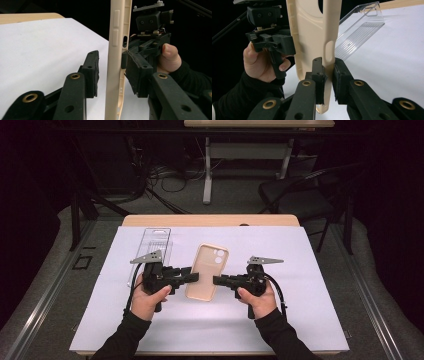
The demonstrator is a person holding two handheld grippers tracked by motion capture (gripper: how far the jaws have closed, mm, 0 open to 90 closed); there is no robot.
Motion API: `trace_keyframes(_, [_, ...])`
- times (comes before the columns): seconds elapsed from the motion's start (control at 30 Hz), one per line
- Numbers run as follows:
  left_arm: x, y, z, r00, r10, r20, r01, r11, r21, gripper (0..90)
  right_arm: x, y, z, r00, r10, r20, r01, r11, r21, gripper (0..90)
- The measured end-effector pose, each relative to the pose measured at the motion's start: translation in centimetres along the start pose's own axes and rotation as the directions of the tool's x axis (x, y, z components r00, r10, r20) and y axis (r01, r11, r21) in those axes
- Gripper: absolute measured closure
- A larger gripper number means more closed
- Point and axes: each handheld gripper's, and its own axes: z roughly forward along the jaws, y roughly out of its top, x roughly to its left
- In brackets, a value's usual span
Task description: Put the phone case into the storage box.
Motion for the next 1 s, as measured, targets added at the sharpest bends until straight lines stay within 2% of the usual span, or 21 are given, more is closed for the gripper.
trace_keyframes(0.43, [0.08,0.00,0.02,0.9990,0.008,-0.043,-0.007,0.9999,0.011,51.8,-0.47,0.18,-0.47,0.9992,-0.010,0.038,0.010,0.9999,0.001,81.3])
trace_keyframes(0.7, [0.03,-0.04,0.12,0.9943,0.039,-0.099,-0.036,0.9989,0.032,49.3,-0.68,0.23,-0.64,0.9970,-0.033,0.071,0.032,0.9995,0.005,81.3])
trace_keyframes(0.8, [-0.08,-0.07,0.16,0.9893,0.054,-0.136,-0.048,0.9979,0.043,48.1,-0.67,0.26,-0.76,0.9948,-0.044,0.091,0.043,0.9990,0.014,81.3])
trace_keyframes(0.93, [-0.48,-0.08,0.12,0.9737,0.087,-0.211,-0.078,0.9958,0.048,46.6,-0.70,0.26,-0.79,0.9929,-0.051,0.107,0.051,0.9987,0.008,81.3])
trace_keyframes(1.0, [-0.61,-0.05,0.12,0.9704,0.092,-0.224,-0.082,0.9953,0.051,46.2,-0.72,0.27,-0.83,0.9919,-0.056,0.114,0.055,0.9984,0.010,81.3])
